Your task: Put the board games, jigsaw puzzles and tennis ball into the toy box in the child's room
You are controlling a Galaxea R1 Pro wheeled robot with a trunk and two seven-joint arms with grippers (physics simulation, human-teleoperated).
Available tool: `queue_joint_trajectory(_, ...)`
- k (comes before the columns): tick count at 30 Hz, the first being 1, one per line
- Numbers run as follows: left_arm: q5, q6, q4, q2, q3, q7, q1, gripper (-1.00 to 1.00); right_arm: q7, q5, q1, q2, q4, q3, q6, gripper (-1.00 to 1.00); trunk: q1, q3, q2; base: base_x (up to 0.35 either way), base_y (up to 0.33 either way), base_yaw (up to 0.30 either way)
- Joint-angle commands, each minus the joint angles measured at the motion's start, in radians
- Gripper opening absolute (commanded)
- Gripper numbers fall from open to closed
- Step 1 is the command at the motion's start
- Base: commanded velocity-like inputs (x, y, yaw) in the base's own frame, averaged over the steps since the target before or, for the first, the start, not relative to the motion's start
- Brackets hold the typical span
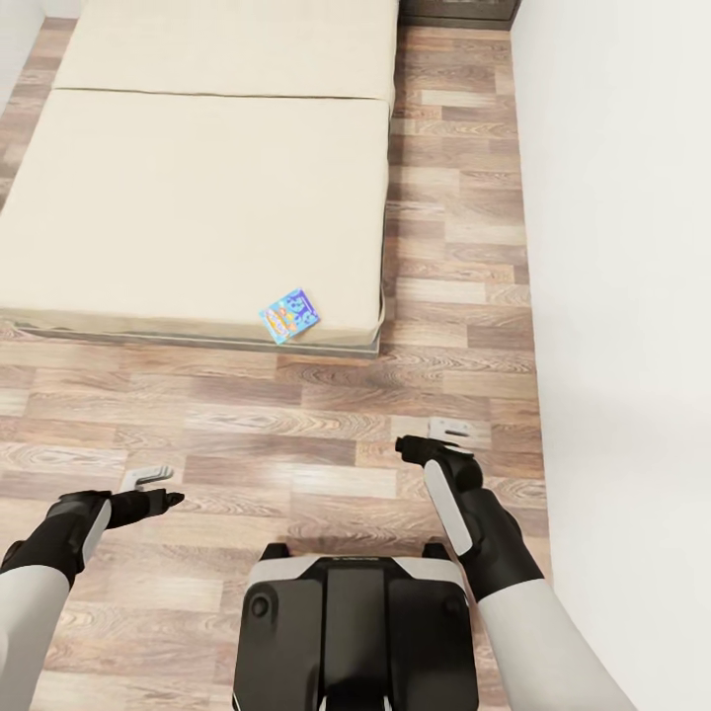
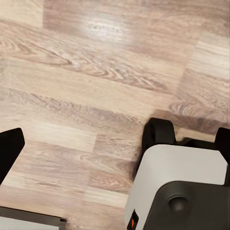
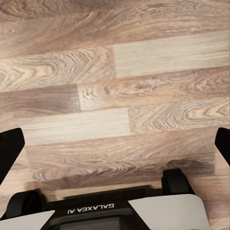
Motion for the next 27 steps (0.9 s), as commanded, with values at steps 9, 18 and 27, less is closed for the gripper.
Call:
queue_joint_trajectory(9,-0.010,0.004,-0.001,-0.002,0.005,-0.009,0.000,1.00,-0.010,-0.010,0.000,0.000,0.006,0.007,0.001,1.00,0.001,0.014,-0.002,0.000,0.000,0.104)
queue_joint_trajectory(18,-0.010,0.004,-0.001,-0.003,0.005,-0.010,-0.001,1.00,-0.010,-0.011,-0.001,0.000,0.009,0.007,0.001,1.00,0.001,0.029,-0.002,0.000,0.000,0.107)
queue_joint_trajectory(27,-0.011,0.004,-0.001,-0.002,0.005,-0.010,-0.001,1.00,-0.013,-0.013,0.000,0.000,0.016,0.005,0.002,1.00,0.001,0.044,-0.002,0.000,0.000,0.067)
